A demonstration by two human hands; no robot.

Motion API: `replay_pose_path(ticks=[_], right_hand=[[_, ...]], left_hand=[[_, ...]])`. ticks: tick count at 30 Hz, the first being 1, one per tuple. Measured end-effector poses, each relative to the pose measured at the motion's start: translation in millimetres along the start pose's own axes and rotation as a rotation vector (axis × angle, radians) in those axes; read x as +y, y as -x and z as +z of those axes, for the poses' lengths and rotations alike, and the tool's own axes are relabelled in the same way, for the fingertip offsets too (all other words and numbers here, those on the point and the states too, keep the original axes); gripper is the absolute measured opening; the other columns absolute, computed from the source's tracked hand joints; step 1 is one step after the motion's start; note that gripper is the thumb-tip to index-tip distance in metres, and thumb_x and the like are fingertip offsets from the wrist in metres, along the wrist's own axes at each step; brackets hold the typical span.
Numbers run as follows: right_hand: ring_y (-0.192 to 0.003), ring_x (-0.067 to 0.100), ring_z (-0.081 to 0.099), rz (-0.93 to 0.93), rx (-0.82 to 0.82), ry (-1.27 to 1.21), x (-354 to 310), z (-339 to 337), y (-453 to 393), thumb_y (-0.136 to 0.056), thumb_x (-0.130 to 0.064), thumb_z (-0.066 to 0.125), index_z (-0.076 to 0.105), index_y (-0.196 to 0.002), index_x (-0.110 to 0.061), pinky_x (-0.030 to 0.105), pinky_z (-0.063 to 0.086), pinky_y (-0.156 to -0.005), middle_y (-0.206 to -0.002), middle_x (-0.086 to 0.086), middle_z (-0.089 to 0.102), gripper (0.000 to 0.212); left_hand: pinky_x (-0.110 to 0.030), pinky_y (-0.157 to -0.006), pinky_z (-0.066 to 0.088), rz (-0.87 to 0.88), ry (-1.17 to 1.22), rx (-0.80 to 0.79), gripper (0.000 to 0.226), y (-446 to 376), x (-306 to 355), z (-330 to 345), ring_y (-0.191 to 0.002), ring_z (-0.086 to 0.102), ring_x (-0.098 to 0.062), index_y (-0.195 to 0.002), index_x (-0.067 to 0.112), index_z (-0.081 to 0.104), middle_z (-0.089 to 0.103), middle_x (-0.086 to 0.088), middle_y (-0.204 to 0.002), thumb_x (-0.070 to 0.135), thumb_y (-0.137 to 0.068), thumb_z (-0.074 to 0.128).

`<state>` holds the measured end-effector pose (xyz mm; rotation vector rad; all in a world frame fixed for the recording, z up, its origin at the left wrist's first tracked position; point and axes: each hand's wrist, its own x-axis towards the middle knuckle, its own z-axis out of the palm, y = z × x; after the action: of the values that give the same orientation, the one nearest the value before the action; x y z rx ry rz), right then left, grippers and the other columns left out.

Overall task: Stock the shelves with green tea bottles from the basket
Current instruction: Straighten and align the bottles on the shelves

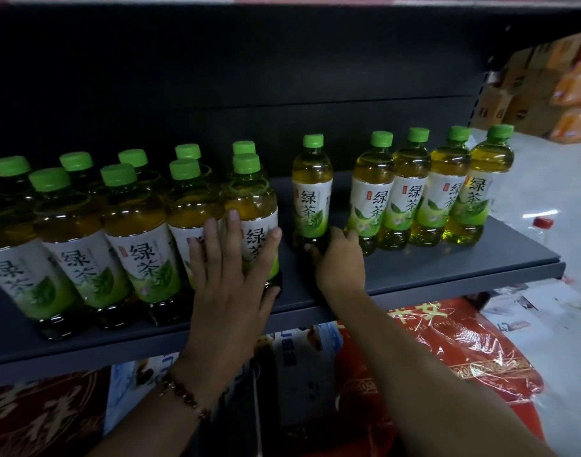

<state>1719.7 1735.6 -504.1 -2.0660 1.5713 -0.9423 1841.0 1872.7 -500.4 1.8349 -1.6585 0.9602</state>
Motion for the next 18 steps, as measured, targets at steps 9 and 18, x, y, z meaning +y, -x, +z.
replay_pose_path(ticks=[9,18], right_hand=[[-0.115,0.031,0.056,0.058,-0.064,-0.098,-16.4,4.6,-13.3,-0.079,-0.050,0.076,0.046,-0.115,-0.012,0.041,0.050,-0.090,-0.121,0.012,0.059,0.060],[-0.114,0.022,0.060,-0.155,-0.344,-0.220,3.9,-15.2,-20.2,-0.076,-0.034,0.083,0.062,-0.130,-0.014,0.025,0.047,-0.094,-0.127,0.010,0.062,0.061]], left_hand=[[-0.064,-0.118,0.001,0.003,0.004,-0.007,0.091,0.6,1.1,-0.2,-0.149,-0.007,-0.047,-0.157,0.022,0.019,0.001,-0.029,-0.161,0.032,-0.085,0.073],[-0.062,-0.119,0.000,-0.002,0.012,-0.027,0.088,1.1,-2.0,-0.4,-0.149,-0.006,-0.045,-0.157,0.021,0.021,0.004,-0.028,-0.161,0.036,-0.086,0.071]])
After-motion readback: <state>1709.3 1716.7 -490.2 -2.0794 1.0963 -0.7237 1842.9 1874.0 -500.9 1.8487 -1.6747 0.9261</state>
